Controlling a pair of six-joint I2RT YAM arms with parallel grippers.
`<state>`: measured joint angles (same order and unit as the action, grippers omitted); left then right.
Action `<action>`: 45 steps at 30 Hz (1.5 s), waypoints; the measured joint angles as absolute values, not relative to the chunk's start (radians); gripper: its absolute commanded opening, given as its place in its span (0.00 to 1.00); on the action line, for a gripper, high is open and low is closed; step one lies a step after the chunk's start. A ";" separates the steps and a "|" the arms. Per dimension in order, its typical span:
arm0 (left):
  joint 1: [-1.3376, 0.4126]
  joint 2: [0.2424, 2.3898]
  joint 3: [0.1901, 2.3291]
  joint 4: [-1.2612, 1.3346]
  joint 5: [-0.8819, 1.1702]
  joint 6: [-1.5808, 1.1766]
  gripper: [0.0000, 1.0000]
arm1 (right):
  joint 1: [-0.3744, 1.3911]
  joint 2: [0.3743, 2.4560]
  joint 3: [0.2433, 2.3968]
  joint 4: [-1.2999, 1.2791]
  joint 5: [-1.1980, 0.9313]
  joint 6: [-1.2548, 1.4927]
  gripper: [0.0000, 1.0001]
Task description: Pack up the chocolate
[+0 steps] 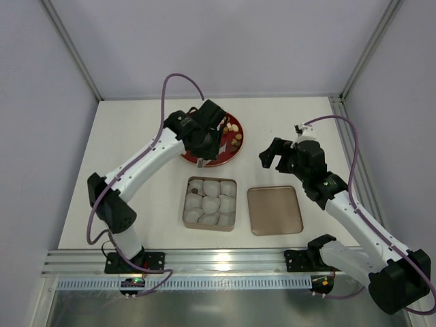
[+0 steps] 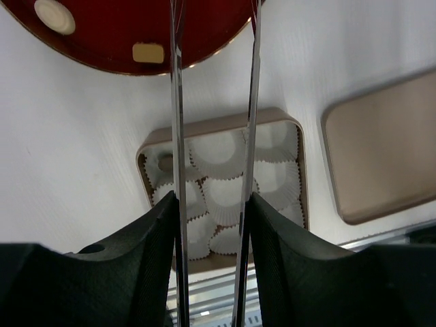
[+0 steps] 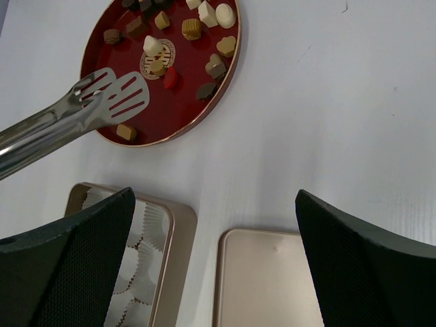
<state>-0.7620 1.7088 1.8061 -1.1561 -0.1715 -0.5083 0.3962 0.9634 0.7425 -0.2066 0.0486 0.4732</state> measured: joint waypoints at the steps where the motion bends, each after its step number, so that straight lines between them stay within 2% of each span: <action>1: -0.752 1.742 1.829 -1.157 -0.173 -0.499 0.44 | 0.396 0.962 0.743 -0.211 0.048 0.473 1.00; 11: -0.688 1.916 1.930 -1.142 -0.175 -0.437 0.43 | 0.396 0.922 0.744 -0.230 0.049 0.466 1.00; 45: -0.661 2.037 1.930 -1.088 -0.152 -0.410 0.37 | 0.396 0.915 0.744 -0.260 0.057 0.447 1.00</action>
